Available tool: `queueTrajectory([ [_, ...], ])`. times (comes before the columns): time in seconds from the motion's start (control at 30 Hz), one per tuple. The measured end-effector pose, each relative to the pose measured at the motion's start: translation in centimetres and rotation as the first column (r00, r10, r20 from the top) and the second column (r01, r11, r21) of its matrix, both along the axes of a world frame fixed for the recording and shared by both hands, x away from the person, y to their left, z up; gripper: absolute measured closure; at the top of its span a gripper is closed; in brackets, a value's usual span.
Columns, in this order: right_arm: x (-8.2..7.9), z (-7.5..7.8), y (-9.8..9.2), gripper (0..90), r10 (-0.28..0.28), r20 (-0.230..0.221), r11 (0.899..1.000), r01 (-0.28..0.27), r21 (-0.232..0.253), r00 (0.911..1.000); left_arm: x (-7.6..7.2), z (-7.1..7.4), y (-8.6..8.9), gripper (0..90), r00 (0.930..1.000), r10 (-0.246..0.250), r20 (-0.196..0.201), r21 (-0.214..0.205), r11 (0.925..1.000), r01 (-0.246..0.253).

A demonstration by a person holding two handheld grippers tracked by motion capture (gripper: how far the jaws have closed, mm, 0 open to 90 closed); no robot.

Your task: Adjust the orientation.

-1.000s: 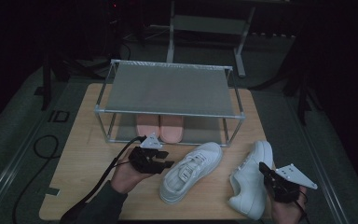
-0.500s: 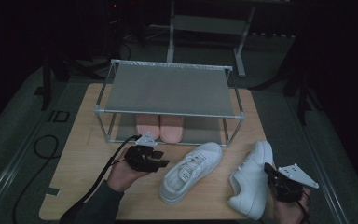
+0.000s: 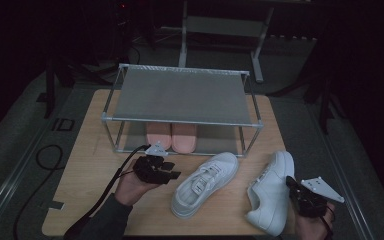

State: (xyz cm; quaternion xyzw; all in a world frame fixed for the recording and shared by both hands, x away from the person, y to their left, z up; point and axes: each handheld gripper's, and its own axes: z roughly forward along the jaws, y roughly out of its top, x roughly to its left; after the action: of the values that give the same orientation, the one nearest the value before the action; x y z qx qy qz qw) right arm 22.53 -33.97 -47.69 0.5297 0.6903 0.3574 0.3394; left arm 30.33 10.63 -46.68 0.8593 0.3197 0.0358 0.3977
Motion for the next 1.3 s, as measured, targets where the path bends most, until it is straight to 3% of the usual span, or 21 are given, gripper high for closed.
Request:
queueTrajectory([
  [0.67, -0.4, 0.1, -1.7, 90.0, -0.071, -0.019, 0.997, 0.071, 0.031, 0.9973, 0.2, -0.3, -0.2, 56.9, 0.9997, -0.006, -0.024, 0.007, 1.0000, 0.006],
  [1.07, 0.0, 0.1, -2.7, 90.0, -0.119, -0.009, 0.993, 0.119, 0.007, 0.9929, 0.5, -0.5, -0.3, 56.8, 0.9993, -0.013, -0.036, 0.012, 0.9998, 0.013],
  [1.13, 0.1, 0.0, -3.2, 90.0, -0.114, -0.006, 0.993, 0.114, 0.024, 0.9934, 0.6, -0.5, -0.4, 56.9, 0.9992, -0.013, -0.038, 0.015, 0.9998, 0.013],
  [1.3, 0.3, 0.1, -3.4, 90.0, -0.095, -0.006, 0.995, 0.095, 0.008, 0.9955, 0.6, -0.7, -0.6, 56.9, 0.9988, -0.017, -0.046, 0.016, 0.9997, 0.018],
])
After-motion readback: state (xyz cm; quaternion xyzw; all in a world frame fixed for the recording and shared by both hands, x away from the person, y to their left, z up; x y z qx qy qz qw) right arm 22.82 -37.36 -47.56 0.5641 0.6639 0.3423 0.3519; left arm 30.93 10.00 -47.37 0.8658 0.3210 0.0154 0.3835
